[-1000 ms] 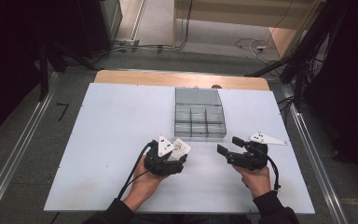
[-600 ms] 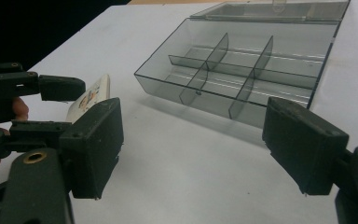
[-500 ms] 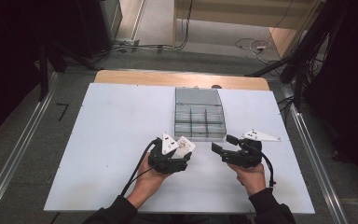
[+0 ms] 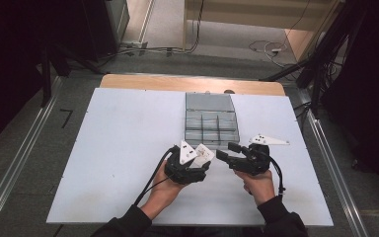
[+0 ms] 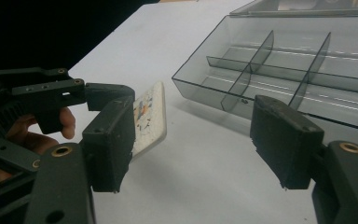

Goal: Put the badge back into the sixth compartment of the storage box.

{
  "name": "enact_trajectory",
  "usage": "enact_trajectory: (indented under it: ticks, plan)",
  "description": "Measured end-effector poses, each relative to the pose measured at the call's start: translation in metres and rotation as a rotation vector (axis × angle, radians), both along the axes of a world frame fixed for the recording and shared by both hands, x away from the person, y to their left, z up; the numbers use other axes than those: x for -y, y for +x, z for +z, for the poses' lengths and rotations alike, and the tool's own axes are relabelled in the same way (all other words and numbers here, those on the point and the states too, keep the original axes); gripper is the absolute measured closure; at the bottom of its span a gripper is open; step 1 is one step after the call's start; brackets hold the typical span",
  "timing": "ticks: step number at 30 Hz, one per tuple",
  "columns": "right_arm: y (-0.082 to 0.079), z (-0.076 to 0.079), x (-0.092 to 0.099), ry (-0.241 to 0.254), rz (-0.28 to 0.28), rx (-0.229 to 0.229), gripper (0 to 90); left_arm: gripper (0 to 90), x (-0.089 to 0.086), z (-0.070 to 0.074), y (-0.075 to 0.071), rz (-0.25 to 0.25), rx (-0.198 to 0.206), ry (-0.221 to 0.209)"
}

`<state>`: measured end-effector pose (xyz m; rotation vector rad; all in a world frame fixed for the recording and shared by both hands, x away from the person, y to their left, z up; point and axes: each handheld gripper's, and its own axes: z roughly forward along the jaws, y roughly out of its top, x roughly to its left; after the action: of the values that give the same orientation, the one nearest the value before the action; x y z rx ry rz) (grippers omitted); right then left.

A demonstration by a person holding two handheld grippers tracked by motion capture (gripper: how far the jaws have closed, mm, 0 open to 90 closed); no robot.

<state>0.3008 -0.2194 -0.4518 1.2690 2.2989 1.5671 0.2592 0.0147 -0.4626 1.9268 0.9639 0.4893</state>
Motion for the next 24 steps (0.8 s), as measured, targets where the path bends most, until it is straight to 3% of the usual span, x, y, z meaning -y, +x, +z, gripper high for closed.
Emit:
enact_trajectory:
  ticks: [8,14,15,16,17,19,20,21,24]
  plan:
    - [0.004,-0.003,-0.005,0.021,0.023,-0.026,36.1,33.6,0.008,0.002,0.001,-0.004,0.010,-0.009]
    - [0.010,-0.009,-0.010,0.084,0.071,-0.103,43.3,33.6,0.013,0.004,0.001,-0.005,0.025,-0.014]
    - [0.011,-0.010,-0.011,0.102,0.080,-0.123,45.8,33.6,0.014,0.004,0.001,-0.003,0.030,-0.019]
    - [0.015,-0.014,-0.013,0.155,0.112,-0.178,51.8,33.6,0.014,0.005,0.000,-0.006,0.036,-0.017]
    - [0.015,-0.014,-0.013,0.155,0.112,-0.178,51.8,33.6,0.015,0.005,0.000,-0.004,0.043,-0.021]
    - [0.018,-0.017,-0.015,0.215,0.148,-0.238,64.9,33.5,0.016,0.005,-0.001,-0.006,0.054,-0.009]
    - [0.019,-0.018,-0.015,0.237,0.151,-0.244,76.1,33.4,0.016,0.005,0.000,-0.011,0.055,-0.013]
    - [0.020,-0.017,-0.014,0.251,0.149,-0.253,80.5,33.4,0.015,0.005,0.000,-0.014,0.057,-0.018]
    - [0.021,-0.017,-0.014,0.249,0.151,-0.245,81.2,22.3,0.010,0.006,-0.001,-0.017,0.046,-0.007]
